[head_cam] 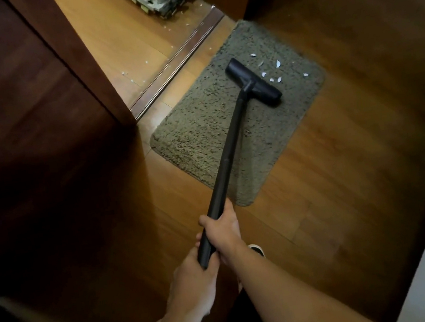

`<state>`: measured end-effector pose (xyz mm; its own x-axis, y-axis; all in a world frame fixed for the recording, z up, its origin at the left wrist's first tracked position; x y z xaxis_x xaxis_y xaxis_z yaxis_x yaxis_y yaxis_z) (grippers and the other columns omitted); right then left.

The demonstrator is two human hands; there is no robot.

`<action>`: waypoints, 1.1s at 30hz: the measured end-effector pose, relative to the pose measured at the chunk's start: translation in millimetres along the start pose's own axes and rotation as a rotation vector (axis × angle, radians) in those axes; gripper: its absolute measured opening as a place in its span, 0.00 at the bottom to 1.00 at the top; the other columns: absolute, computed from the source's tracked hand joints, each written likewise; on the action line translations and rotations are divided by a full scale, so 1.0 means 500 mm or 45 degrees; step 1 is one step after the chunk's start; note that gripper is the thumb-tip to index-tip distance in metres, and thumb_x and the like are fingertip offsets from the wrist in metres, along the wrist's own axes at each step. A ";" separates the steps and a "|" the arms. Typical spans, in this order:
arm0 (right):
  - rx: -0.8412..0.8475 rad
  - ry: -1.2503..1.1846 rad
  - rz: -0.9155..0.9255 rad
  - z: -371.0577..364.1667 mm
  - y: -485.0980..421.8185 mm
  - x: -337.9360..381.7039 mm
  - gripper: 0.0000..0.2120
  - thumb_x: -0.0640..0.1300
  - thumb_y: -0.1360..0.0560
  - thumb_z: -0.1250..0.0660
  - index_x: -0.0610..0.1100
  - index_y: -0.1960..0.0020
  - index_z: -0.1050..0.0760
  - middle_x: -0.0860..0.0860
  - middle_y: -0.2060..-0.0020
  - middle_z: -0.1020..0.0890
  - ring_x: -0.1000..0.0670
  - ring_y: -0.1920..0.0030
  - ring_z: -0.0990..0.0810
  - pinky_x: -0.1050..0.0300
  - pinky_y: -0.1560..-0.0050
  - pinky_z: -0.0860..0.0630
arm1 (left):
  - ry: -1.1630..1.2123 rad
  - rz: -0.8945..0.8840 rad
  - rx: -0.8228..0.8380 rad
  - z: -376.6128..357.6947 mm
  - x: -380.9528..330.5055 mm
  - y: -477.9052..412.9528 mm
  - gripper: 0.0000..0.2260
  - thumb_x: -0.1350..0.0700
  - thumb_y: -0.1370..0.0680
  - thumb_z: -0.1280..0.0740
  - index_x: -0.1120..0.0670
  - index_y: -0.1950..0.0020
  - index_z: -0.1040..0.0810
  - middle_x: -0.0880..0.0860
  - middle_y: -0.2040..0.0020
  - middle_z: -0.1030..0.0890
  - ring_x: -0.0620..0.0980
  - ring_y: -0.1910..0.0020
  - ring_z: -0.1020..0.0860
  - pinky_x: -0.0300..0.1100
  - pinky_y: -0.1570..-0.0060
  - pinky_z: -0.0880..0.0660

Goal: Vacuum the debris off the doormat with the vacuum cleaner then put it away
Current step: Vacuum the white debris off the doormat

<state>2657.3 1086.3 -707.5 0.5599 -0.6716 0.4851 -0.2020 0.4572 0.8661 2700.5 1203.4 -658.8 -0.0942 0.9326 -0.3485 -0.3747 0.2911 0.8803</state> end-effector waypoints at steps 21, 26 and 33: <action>-0.101 0.204 0.060 0.183 -0.099 0.172 0.21 0.40 0.23 0.31 0.47 0.35 0.36 0.44 0.53 0.21 0.48 0.71 0.17 0.53 0.68 0.19 | 0.048 0.002 0.099 -0.085 -0.229 -0.063 0.12 0.39 0.22 0.38 0.41 0.43 0.26 0.52 0.59 0.18 0.59 0.59 0.17 0.56 0.54 0.17; -0.114 0.165 0.039 0.160 -0.063 0.135 0.20 0.39 0.23 0.30 0.47 0.37 0.36 0.43 0.53 0.21 0.47 0.69 0.17 0.54 0.69 0.19 | 0.024 -0.012 0.111 -0.081 -0.175 -0.047 0.12 0.39 0.22 0.37 0.43 0.44 0.24 0.52 0.60 0.18 0.57 0.60 0.17 0.54 0.55 0.17; -0.044 0.104 -0.021 0.063 0.020 0.048 0.23 0.39 0.23 0.31 0.48 0.35 0.39 0.43 0.55 0.21 0.49 0.71 0.18 0.56 0.70 0.21 | -0.034 0.020 0.100 -0.022 -0.056 0.016 0.12 0.41 0.20 0.39 0.42 0.38 0.26 0.52 0.64 0.19 0.48 0.77 0.21 0.38 0.77 0.25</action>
<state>2643.2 1056.3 -683.7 0.6268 -0.6301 0.4583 -0.1650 0.4675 0.8685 2689.9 1177.1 -645.7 -0.0745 0.9423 -0.3263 -0.2994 0.2910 0.9087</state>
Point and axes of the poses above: each hand's wrist, its own y-axis away from the middle knuckle, its own z-axis out of the back of the hand, x = y × z, the point moved 10 cm from there along -y, towards the middle knuckle
